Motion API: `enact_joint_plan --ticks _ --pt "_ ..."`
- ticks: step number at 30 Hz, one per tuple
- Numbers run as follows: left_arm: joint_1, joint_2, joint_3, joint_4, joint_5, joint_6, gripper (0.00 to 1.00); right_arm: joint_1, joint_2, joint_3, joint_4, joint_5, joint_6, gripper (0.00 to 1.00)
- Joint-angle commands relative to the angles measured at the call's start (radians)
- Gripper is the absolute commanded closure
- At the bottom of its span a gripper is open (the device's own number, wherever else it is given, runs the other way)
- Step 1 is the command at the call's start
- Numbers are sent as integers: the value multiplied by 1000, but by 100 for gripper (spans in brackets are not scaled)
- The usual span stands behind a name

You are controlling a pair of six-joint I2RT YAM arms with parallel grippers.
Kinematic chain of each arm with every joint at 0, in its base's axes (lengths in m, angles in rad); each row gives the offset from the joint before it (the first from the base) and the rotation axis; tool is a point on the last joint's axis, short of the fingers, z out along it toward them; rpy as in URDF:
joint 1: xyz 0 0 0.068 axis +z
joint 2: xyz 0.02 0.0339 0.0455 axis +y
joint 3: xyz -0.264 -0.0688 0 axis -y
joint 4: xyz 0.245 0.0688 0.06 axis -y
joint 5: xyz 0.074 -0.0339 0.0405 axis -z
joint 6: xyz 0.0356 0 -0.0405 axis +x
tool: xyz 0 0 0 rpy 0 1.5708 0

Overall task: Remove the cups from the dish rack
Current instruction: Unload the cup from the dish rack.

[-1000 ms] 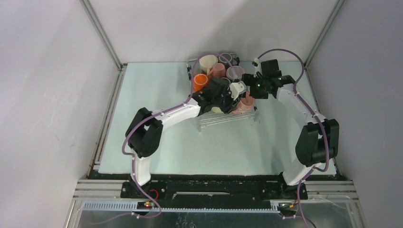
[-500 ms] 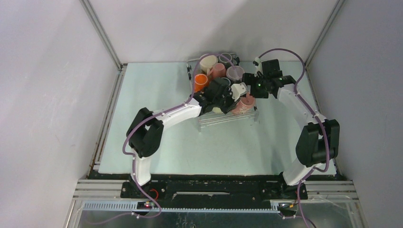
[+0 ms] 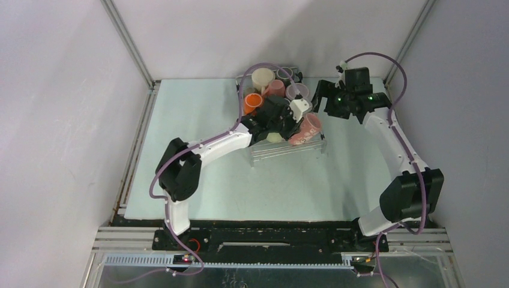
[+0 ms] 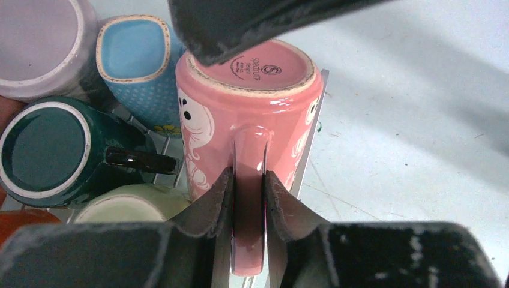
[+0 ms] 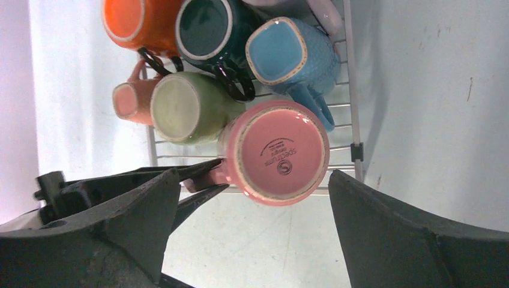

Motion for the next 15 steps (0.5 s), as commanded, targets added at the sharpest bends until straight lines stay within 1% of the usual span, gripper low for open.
enact_joint_plan --ticks 1,5,15 --pt "-8 -98 -3 100 10 -63 100 -10 -78 47 -14 -1 56 0" --pt "-7 -101 -10 101 8 -77 100 -19 -82 42 -32 1 63 0" --pt "-8 -93 -43 104 21 -85 100 -17 -87 -92 22 -30 56 0"
